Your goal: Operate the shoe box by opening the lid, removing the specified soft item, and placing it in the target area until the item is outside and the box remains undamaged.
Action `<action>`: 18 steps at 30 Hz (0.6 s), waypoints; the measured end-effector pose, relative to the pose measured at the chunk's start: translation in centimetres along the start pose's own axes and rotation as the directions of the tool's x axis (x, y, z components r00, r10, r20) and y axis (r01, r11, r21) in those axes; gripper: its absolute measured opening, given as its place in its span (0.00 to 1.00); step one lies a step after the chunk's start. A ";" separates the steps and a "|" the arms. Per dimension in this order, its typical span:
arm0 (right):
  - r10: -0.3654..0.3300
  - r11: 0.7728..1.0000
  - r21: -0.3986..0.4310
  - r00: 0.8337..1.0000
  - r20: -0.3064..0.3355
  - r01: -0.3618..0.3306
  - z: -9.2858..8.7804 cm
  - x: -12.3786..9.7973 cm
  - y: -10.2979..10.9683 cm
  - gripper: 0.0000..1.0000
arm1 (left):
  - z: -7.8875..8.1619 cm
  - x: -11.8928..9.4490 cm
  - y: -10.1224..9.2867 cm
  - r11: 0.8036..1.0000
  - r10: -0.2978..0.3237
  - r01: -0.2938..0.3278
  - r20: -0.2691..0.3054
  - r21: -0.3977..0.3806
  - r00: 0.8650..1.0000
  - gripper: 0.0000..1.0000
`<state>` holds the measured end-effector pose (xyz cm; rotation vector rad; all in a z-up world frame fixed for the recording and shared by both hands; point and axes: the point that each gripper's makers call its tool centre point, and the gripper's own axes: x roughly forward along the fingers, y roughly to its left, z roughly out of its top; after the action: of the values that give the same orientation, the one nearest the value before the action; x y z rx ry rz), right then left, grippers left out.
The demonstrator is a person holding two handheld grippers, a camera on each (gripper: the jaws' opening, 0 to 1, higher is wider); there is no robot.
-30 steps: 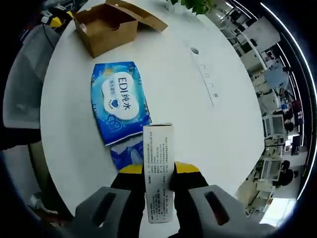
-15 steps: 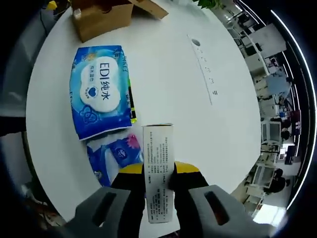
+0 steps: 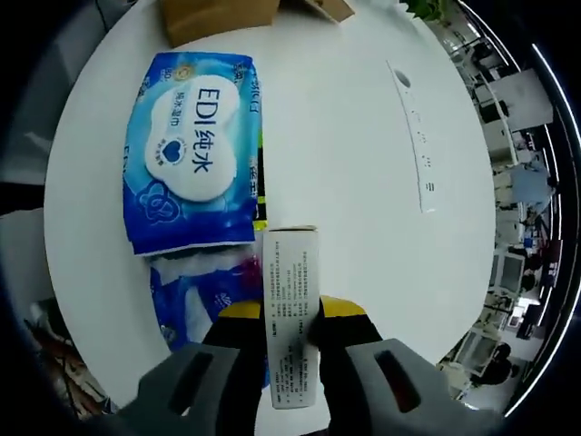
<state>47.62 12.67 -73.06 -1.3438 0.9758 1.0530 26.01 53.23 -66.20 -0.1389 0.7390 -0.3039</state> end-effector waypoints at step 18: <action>0.048 0.999 -0.024 0.999 -0.020 -0.049 -0.5 1.9 0.2 0.18 | 0.1 0.4 -0.7 1.000 -0.001 0.001 -0.008 -0.010 1.000 0.35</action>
<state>47.99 12.21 -74.90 -1.3586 1.0176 1.0932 26.21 52.46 -66.29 -0.1476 0.7486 -0.3023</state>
